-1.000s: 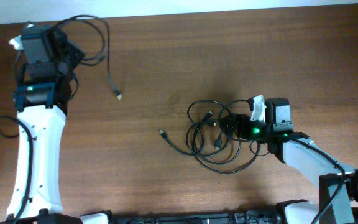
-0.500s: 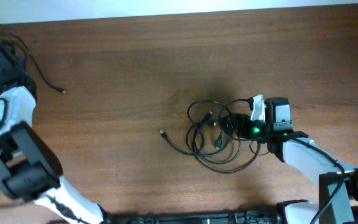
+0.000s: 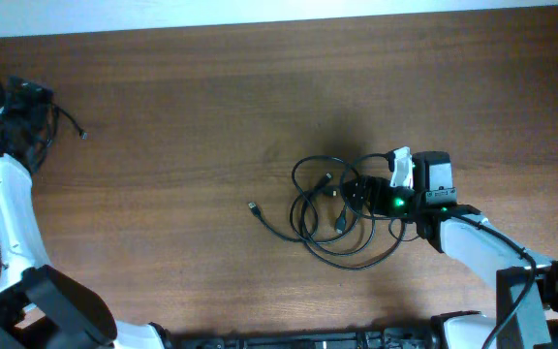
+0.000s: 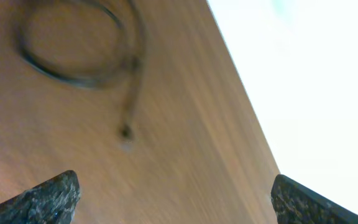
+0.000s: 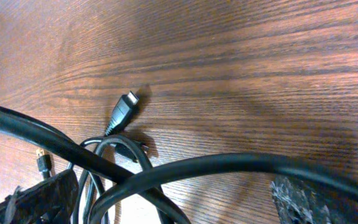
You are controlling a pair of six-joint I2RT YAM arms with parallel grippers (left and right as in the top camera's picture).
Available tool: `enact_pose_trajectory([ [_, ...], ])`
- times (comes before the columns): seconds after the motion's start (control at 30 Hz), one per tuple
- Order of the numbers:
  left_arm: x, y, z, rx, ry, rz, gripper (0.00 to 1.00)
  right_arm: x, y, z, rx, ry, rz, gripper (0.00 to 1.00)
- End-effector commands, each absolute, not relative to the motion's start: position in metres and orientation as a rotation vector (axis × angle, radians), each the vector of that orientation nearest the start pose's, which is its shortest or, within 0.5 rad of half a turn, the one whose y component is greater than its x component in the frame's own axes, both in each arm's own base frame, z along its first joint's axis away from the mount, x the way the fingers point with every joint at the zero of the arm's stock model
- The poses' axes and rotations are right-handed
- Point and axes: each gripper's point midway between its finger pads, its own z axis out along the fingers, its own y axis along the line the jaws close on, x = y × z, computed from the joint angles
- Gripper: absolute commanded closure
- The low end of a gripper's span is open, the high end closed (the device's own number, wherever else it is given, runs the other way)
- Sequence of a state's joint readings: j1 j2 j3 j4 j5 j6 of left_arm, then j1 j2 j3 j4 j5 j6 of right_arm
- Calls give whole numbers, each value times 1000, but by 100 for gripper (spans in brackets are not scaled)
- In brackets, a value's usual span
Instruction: Untangle cables
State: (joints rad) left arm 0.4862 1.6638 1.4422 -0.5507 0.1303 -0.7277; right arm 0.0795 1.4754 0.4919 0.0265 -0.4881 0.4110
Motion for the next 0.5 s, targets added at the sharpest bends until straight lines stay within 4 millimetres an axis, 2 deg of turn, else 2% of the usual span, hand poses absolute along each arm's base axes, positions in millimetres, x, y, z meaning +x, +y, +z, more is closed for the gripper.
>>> enact_pose_trajectory([
  [0.0,444,93,223,-959,2167,-741,1,266,108,-13,286,2693,850,0],
  [0.03,440,57,216,-859,2267,-772,1,259,128,0,237,2672,1046,0],
  [0.07,437,37,212,-794,2324,-782,1,256,138,12,211,2640,1190,0],
  [0.1,432,8,211,-629,2387,-822,1,256,140,23,221,2602,1302,0],
  [0.13,430,-8,212,-526,2408,-853,1,257,137,28,242,2587,1342,0],
  [0.17,422,-42,212,-274,2449,-883,1,261,123,34,325,2553,1363,0],
  [0.2,416,-57,209,-184,2477,-882,1,263,116,38,354,2539,1354,0],
  [0.23,405,-83,205,-11,2510,-879,1,264,110,49,361,2507,1341,0],
  [0.27,398,-99,203,102,2521,-878,1,264,109,58,327,2483,1325,0],
  [0.33,376,-145,198,497,2498,-849,1,266,109,97,212,2369,1278,1],
  [0.37,369,-159,193,638,2488,-786,1,265,109,117,158,2310,1253,0],
  [0.47,369,-187,175,810,2496,-434,1,254,110,180,-23,2092,1159,0],
])
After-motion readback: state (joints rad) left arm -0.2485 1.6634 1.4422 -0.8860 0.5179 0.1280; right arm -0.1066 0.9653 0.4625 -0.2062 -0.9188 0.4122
